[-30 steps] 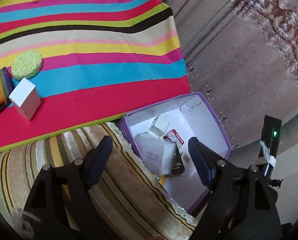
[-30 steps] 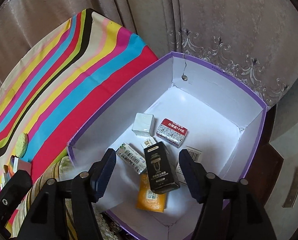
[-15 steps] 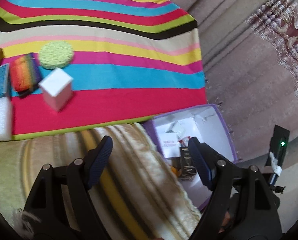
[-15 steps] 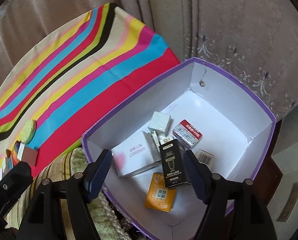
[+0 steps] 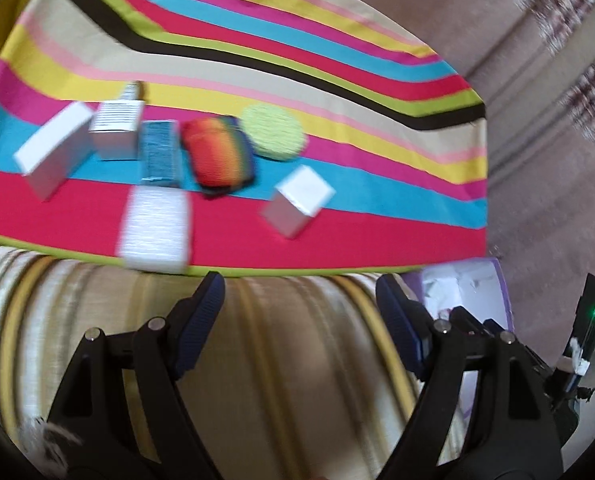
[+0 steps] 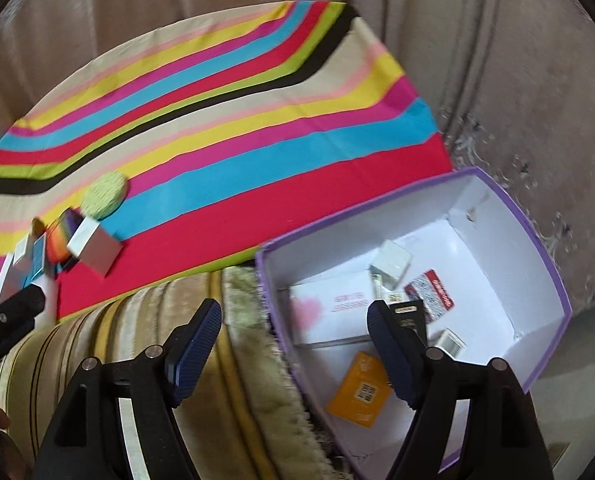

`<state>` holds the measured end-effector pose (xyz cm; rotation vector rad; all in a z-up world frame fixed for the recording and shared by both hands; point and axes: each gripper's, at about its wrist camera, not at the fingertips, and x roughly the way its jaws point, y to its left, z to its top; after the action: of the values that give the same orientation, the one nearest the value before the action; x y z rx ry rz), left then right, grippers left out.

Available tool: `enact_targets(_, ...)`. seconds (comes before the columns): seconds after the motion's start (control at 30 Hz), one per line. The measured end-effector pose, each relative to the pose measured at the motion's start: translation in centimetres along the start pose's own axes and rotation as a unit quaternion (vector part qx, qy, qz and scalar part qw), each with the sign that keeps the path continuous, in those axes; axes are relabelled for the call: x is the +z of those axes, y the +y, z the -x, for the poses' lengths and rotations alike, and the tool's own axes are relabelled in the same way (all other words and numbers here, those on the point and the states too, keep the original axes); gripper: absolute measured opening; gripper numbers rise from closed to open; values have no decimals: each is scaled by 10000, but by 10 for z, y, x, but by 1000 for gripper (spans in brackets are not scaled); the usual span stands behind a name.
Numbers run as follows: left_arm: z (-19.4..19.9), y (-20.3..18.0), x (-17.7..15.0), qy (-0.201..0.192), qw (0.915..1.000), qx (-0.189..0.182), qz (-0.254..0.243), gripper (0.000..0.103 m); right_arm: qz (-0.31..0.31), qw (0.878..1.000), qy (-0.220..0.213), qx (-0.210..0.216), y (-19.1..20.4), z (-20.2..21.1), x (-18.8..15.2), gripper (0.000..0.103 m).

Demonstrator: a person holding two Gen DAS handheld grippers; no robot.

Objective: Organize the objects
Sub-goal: 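Move both grippers back over the remaining items on the striped cloth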

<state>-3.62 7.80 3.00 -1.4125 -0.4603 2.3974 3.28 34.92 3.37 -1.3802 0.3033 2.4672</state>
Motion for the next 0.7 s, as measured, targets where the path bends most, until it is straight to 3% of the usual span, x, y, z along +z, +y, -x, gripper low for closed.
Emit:
enact_targets(0.47, 21, 60, 5, -202, 9980, 423, 425, 80, 1048, 9935, 169, 411, 60, -13, 5, 76)
enact_targets(0.7, 7, 67, 9, 104, 9973, 627, 376, 80, 1732, 9831, 138, 575, 96, -21, 11, 76)
